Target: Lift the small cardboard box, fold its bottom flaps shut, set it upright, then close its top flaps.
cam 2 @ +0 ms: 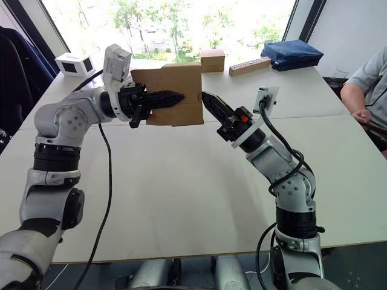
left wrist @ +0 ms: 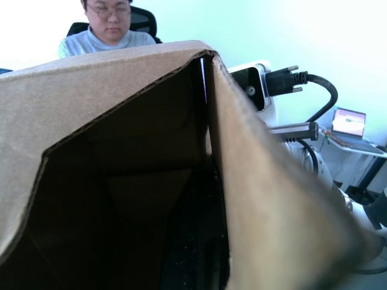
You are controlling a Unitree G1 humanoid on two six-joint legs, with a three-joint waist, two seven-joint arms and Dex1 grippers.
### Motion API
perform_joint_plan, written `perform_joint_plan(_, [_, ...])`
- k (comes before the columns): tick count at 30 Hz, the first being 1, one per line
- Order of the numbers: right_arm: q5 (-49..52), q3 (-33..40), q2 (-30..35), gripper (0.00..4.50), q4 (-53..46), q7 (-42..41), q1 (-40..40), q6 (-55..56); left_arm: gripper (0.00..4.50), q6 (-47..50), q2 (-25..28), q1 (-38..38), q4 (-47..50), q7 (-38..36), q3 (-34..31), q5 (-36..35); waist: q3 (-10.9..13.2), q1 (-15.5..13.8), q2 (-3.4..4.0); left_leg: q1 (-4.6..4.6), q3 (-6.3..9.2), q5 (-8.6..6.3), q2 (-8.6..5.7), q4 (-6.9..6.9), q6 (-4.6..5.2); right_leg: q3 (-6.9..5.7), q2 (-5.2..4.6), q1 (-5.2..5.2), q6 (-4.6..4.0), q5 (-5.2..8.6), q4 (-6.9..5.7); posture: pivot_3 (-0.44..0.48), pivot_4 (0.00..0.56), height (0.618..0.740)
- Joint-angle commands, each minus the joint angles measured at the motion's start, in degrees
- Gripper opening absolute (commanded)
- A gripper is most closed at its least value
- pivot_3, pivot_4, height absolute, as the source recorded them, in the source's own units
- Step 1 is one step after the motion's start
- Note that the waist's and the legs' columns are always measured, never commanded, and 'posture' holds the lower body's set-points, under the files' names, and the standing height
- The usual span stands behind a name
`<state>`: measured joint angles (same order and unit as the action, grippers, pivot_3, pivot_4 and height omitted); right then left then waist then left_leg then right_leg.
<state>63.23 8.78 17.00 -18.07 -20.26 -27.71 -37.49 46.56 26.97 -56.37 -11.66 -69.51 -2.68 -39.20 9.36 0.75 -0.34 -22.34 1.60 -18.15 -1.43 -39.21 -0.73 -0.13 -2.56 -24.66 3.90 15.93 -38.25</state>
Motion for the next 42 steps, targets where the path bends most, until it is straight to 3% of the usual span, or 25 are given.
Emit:
perform_joint_plan(1, [1.5, 1.8, 2.0, 0.17, -3.7, -0.8, 0.6, -0.9, 0.0, -0.8, 0.3, -1.2, 0.6, -0.2, 0.4, 0.2, 0.0, 0.0, 0.0, 0.0, 0.0, 0.0, 0.0, 0.0, 0.0, 0.0, 0.0, 0.0, 0.0, 0.0, 0.0, 0.0, 0.15, 0.74])
perform_joint_plan(9, [5.3, 12.1, 12.9, 0.17, -3.9, -1.3, 8.9, -4.7, 0.0, -0.6, 3.5, -0.8, 2.0, -0.7, 0.7, 1.4, 0.0, -0.1, -0.01, -0.03, -0.01, -0.04, 0.0, 0.01, 0.07, 0.0, -0.01, 0.03, 0.0, 0.0, 0.09, 0.0, 0.15, 0.74])
perform_joint_plan(11, [4.5, 12.6, 17.4, 0.17, -5.2, -2.7, 11.1, -6.8, 0.0, -2.6, 5.5, -0.6, 2.9, 3.6, 3.7, 7.2, 0.0, 0.0, 0.01, -0.02, -0.01, -0.04, 0.0, 0.01, 0.08, 0.0, 0.0, 0.03, 0.0, 0.0, 0.08, 0.0, 0.15, 0.74])
perform_joint_plan(13, [-2.1, 10.6, 23.4, 0.17, -7.2, -5.3, 14.4, -6.9, 0.0, -1.7, 9.4, -1.4, 3.5, 2.3, 9.4, 11.9, 0.0, 0.0, 0.03, 0.0, -0.03, -0.04, 0.01, 0.01, 0.08, 0.01, 0.01, 0.03, 0.0, 0.0, 0.07, 0.0, 0.15, 0.74])
perform_joint_plan(17, [-14.6, 7.8, 36.0, 0.17, -9.6, -13.6, 20.2, -3.5, 0.0, -10.0, 13.9, -5.2, 1.2, -4.7, 21.5, 23.2, 0.0, -0.3, -0.01, 0.01, -0.03, -0.05, -0.01, 0.04, 0.09, 0.0, 0.06, 0.06, 0.0, 0.0, 0.11, 0.0, 0.15, 0.74])
perform_joint_plan(20, [-17.1, 7.2, 41.1, 0.17, -11.7, -18.1, 20.2, -3.0, 0.0, -4.4, 12.6, -12.9, -2.2, -11.0, 26.6, 24.1, 0.1, -0.5, -0.08, -0.04, -0.02, -0.05, -0.04, -0.06, 0.1, -0.01, 0.1, 0.12, 0.01, 0.01, 0.17, 0.0, 0.15, 0.74])
perform_joint_plan(24, [-25.3, 3.2, 48.7, 0.17, -16.5, -22.7, 22.6, -1.4, 0.0, -5.4, 11.5, -19.1, -1.8, -18.5, 38.0, 31.7, 0.1, -0.8, -0.08, -0.05, -0.02, -0.12, -0.04, -0.08, 0.22, -0.02, 0.15, 0.13, 0.03, 0.02, 0.21, 0.0, 0.15, 0.74])
perform_joint_plan(30, [-27.3, 2.6, 45.2, 0.17, -22.8, -18.1, 24.8, -3.5, 0.0, -5.1, 7.7, -20.1, -0.4, -19.5, 49.2, 41.6, 0.1, -0.2, -0.11, -0.01, -0.02, -0.13, 0.01, -0.07, 0.25, 0.02, 0.15, 0.15, 0.04, 0.03, 0.18, 0.0, 0.15, 0.74])
perform_joint_plan(37, [-29.5, 2.5, 40.3, 0.17, -26.0, -14.2, 27.9, -5.0, 0.0, 3.5, -0.3, -22.2, -4.2, -19.0, 51.8, 44.6, 0.1, -0.3, -0.2, -0.04, 0.02, -0.12, -0.02, -0.1, 0.26, 0.02, 0.13, 0.17, 0.04, 0.03, 0.19, 0.0, 0.15, 0.74])
perform_joint_plan(42, [-30.7, 1.8, 37.8, 0.17, -27.0, -12.7, 28.8, -5.4, 0.0, 6.9, -0.7, -21.1, -1.3, -20.3, 53.0, 45.0, 0.1, 0.0, -0.19, -0.02, 0.02, -0.12, -0.01, -0.1, 0.26, 0.02, 0.14, 0.17, 0.04, 0.03, 0.17, 0.0, 0.15, 0.74])
